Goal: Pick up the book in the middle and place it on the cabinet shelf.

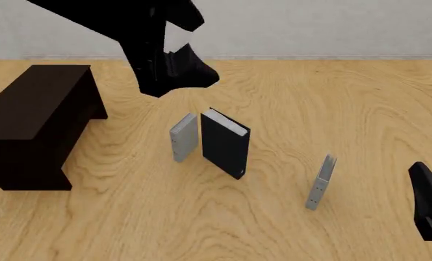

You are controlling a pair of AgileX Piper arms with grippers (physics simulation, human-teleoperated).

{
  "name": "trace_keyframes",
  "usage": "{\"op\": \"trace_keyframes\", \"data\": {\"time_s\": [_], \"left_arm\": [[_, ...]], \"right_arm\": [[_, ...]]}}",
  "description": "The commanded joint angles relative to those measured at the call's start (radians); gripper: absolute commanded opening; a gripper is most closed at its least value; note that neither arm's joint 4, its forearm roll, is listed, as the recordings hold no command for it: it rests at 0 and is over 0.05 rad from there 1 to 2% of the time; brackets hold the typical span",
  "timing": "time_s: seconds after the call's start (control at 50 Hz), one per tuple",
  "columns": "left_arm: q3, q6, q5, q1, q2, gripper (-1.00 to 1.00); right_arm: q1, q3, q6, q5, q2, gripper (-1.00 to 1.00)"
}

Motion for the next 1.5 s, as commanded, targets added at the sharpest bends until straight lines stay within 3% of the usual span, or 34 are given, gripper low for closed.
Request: {"op": "trace_keyframes", "data": {"time_s": [0.02, 0.18, 0.26, 0.32, 0.36, 0.6, 0.7, 0.82, 1.14, 1.5], "left_arm": [[-0.003, 0.115, 0.117, -0.047, -0.004, 1.00], [-0.049, 0.185, 0.138, -0.057, 0.011, 1.00], [0.050, 0.263, 0.107, -0.059, -0.012, 1.00], [0.044, 0.258, 0.104, -0.064, -0.002, 1.00], [0.075, 0.298, 0.099, -0.068, -0.002, 1.00], [0.121, 0.373, 0.026, -0.042, 0.039, 1.00], [0.093, 0.375, 0.003, -0.047, 0.062, 1.00], [0.135, 0.426, -0.029, -0.053, 0.063, 1.00], [0.168, 0.472, -0.031, -0.027, 0.110, 1.00], [0.097, 0.549, -0.045, 0.055, 0.201, 1.00]], "right_arm": [[0.000, 0.000, 0.000, 0.000, 0.000, 1.00], [0.000, 0.000, 0.000, 0.000, 0.000, 1.00], [0.000, 0.000, 0.000, 0.000, 0.000, 1.00], [0.000, 0.000, 0.000, 0.000, 0.000, 1.00], [0.000, 0.000, 0.000, 0.000, 0.000, 1.00], [0.000, 0.000, 0.000, 0.000, 0.000, 1.00], [0.000, 0.000, 0.000, 0.000, 0.000, 1.00], [0.000, 0.000, 0.000, 0.000, 0.000, 1.00], [0.000, 0.000, 0.000, 0.000, 0.000, 1.00], [0.000, 0.000, 0.000, 0.000, 0.000, 1.00]]}}
